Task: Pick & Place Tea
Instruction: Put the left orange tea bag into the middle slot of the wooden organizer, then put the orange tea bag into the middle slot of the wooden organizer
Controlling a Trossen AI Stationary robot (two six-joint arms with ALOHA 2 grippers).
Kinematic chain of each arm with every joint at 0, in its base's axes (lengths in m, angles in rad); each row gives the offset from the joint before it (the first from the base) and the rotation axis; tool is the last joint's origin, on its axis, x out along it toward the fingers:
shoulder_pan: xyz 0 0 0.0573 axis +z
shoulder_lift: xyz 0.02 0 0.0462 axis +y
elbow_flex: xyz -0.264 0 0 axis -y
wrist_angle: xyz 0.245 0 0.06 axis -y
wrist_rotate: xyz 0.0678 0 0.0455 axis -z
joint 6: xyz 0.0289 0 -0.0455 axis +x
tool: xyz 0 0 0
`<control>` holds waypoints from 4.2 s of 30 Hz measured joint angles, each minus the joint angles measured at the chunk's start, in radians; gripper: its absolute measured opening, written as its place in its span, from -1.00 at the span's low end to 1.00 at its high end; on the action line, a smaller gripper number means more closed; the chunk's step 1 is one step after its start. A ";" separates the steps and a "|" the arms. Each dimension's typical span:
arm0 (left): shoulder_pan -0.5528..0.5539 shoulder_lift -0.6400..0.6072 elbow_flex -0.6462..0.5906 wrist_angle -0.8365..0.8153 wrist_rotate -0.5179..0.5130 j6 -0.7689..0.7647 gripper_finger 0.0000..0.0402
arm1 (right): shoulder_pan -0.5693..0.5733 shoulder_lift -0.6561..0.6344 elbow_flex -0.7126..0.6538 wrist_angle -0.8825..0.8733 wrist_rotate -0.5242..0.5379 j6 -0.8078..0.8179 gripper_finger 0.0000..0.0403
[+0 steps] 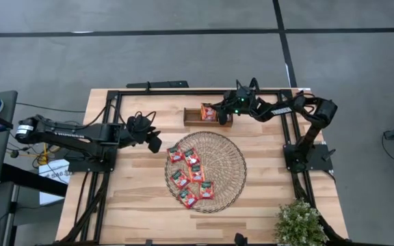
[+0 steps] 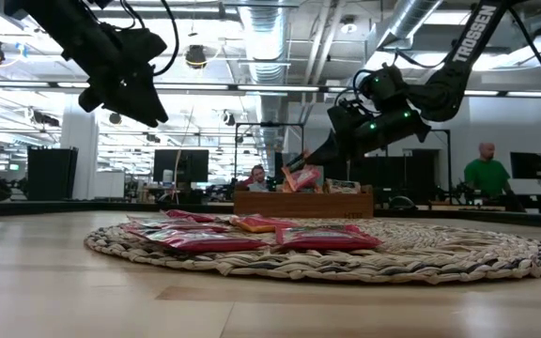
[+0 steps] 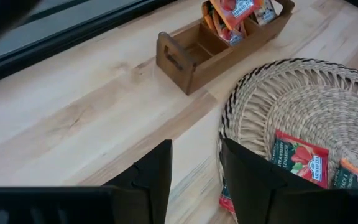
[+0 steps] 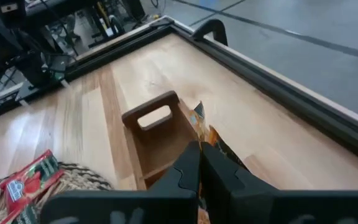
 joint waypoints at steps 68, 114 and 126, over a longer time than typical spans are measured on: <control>0.000 0.000 0.000 -0.006 0.024 0.012 -0.35 | 0.130 -0.213 0.002 -0.223 0.372 -0.244 -0.67; 0.000 0.000 0.000 -0.153 0.090 0.076 -0.35 | 0.676 0.225 0.891 -1.469 0.173 -0.450 -0.53; 0.000 0.000 0.000 -0.235 0.085 0.160 -0.35 | 0.701 0.339 0.955 -1.472 0.151 -0.343 0.10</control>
